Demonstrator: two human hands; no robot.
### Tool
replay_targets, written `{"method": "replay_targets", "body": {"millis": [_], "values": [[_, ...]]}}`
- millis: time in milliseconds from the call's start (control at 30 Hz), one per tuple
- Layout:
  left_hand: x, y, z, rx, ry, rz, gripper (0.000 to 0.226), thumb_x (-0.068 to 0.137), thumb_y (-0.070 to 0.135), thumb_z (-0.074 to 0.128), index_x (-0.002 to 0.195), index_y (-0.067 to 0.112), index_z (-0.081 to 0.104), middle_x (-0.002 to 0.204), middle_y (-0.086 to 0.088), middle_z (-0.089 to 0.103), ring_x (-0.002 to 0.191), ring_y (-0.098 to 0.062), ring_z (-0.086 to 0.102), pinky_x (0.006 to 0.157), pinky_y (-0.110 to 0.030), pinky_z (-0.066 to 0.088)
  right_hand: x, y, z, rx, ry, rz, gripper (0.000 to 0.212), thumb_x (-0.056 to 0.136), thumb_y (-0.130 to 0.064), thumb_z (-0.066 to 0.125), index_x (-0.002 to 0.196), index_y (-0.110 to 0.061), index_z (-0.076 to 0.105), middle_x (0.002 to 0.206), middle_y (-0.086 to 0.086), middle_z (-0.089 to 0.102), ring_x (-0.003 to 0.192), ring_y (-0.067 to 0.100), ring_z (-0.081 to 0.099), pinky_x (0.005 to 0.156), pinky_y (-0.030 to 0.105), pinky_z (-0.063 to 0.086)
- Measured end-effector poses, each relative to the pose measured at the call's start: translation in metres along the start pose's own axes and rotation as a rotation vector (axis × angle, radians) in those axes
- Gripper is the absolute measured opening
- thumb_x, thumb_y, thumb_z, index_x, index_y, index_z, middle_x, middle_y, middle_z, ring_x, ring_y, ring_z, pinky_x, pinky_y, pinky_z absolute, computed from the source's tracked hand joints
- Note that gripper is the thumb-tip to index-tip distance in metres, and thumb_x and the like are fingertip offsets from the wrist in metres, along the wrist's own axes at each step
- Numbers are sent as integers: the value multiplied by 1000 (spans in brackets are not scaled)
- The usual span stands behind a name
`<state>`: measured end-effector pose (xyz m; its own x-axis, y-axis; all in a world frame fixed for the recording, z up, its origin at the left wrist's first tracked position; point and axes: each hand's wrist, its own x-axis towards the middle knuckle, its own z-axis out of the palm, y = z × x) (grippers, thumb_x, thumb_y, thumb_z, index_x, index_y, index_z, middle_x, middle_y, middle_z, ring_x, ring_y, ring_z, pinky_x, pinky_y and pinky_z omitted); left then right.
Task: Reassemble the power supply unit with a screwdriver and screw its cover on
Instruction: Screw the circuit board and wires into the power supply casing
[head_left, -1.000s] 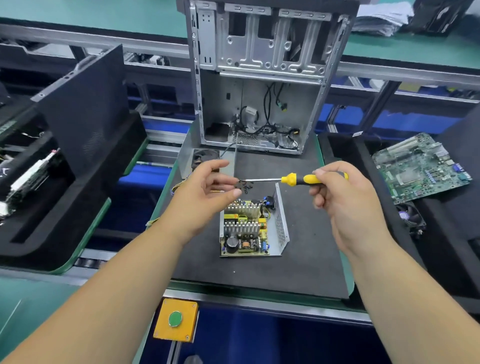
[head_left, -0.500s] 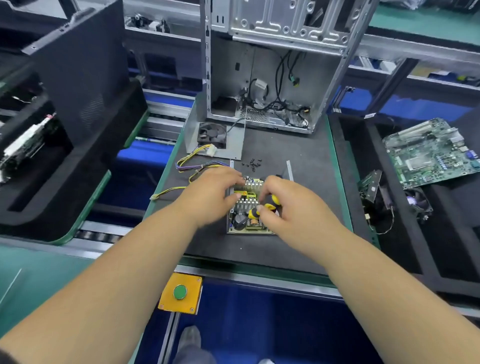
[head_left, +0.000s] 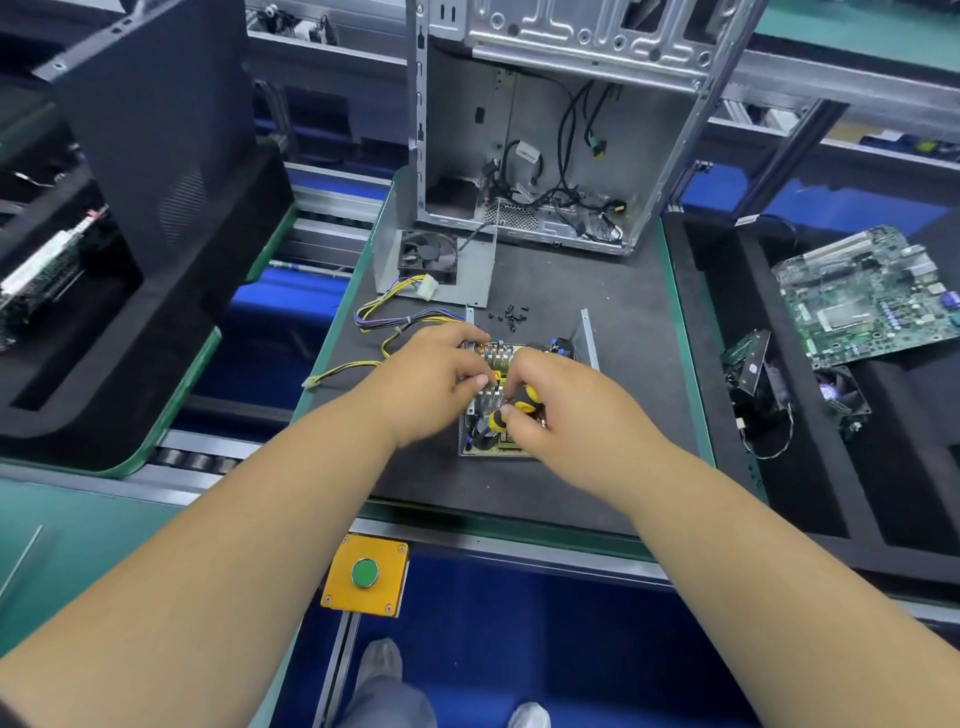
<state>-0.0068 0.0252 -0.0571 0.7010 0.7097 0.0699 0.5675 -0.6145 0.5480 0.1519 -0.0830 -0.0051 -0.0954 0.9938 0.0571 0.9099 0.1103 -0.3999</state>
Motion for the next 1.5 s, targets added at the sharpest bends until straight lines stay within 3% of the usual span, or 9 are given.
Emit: {"method": "replay_targets", "body": {"millis": [167,467,600,733,933,1133,1300,1400,1500], "values": [[0,-1,0,-4,-9,11,20,96,21,56,103,17,75,142,1,46,133,-23,36,109,-38,32,3,-2,-1,-30,-20,-18,10,90,-30,56,93,-23,50,73,-12,41,69,14,43,56,32,30],[1,-2,0,-11,-12,10,20,96,20,56,103,15,74,142,1,46,133,-23,36,108,-39,34,8,-6,-6,-35,-86,-56,14,94,-29,58,102,-19,53,91,-5,54,77,17,46,63,31,30],[2,-2,1,-29,-14,9,21,96,20,57,107,15,75,142,0,47,133,-23,37,108,-39,34,20,-8,-11,-178,-107,-10,24,93,-40,60,110,-23,57,77,-7,43,76,19,43,60,30,28],[2,-2,2,-43,-5,3,19,95,18,59,102,13,76,140,-1,48,132,-26,38,109,-40,33,23,-15,-5,-484,-17,64,35,99,-52,39,107,-25,59,65,-6,33,71,22,42,47,27,18],[1,-1,0,-60,-6,48,15,91,9,59,94,12,74,131,-1,52,124,-27,43,103,-42,38,23,-18,-12,-162,-136,-105,18,95,-24,50,111,-17,47,109,4,57,82,23,47,61,33,27],[1,-2,2,-55,-43,8,24,94,14,54,108,15,73,140,0,45,130,-26,36,105,-41,36,25,-20,-6,-479,5,-18,34,100,-49,38,118,-24,53,80,-5,46,74,23,47,49,29,20],[0,-4,3,-47,-11,37,13,92,13,59,94,9,71,130,1,49,123,-28,42,101,-43,39,21,-16,-14,-183,-117,-249,18,95,-16,54,110,-6,52,107,10,47,83,25,44,66,30,23],[1,-5,4,-87,-17,20,19,90,10,57,103,10,71,131,3,48,126,-26,40,104,-43,37,22,-18,-13,-271,-69,-213,25,97,-35,56,112,-15,56,110,4,59,83,26,52,62,30,26],[2,-6,4,-58,-52,18,26,92,14,55,111,13,72,139,-1,45,130,-28,38,105,-43,36,22,-20,-10,-439,-12,-66,38,99,-54,37,118,-28,56,101,-2,66,90,27,63,58,29,26]]}}
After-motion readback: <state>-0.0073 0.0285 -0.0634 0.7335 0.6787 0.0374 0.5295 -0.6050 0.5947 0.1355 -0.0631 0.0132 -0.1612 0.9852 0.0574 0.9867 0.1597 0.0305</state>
